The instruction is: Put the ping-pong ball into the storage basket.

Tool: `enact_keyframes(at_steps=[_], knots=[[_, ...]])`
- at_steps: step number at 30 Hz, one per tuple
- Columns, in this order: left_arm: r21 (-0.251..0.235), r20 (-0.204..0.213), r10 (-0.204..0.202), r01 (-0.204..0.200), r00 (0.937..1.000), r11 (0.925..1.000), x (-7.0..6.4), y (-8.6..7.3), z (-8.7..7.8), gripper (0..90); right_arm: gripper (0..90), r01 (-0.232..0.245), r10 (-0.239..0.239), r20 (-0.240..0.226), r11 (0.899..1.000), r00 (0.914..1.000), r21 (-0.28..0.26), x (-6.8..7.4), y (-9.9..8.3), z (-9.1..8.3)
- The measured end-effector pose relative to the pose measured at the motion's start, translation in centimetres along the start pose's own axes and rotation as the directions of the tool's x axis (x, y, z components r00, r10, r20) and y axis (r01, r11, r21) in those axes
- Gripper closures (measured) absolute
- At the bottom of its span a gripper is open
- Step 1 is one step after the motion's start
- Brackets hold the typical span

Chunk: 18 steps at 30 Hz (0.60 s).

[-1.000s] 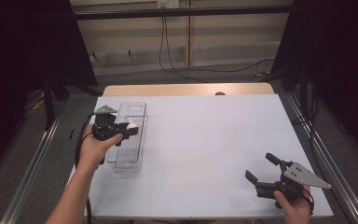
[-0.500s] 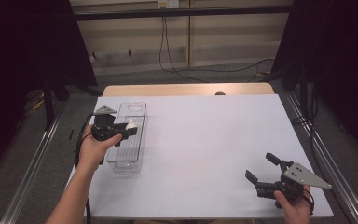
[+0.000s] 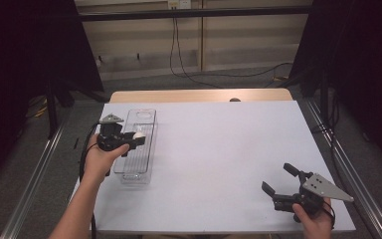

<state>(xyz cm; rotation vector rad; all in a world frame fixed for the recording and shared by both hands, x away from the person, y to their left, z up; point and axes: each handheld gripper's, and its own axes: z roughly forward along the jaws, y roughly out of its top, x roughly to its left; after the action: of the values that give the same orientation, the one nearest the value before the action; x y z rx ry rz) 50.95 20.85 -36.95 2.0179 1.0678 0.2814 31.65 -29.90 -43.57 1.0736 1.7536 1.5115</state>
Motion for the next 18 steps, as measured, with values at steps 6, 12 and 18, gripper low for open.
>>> enact_keyframes(at_steps=[6,12,18], knots=[[0.004,-0.019,0.003,-0.003,0.9998,1.0000,0.01,-0.03,0.11,50.7,2.3,0.000,0.000,0.001,1.000,1.0000,0.000,-0.02,0.00,0.01],[0.007,-0.015,-0.002,0.002,0.9999,1.0000,0.11,-0.32,0.46,50.7,2.3,-0.001,0.001,0.000,1.000,1.0000,0.000,0.01,0.00,0.02],[0.013,-0.030,0.001,-0.001,0.9996,0.9999,0.24,-0.55,0.69,50.7,2.3,0.003,-0.003,-0.001,1.000,1.0000,0.001,-0.03,0.00,0.02]])
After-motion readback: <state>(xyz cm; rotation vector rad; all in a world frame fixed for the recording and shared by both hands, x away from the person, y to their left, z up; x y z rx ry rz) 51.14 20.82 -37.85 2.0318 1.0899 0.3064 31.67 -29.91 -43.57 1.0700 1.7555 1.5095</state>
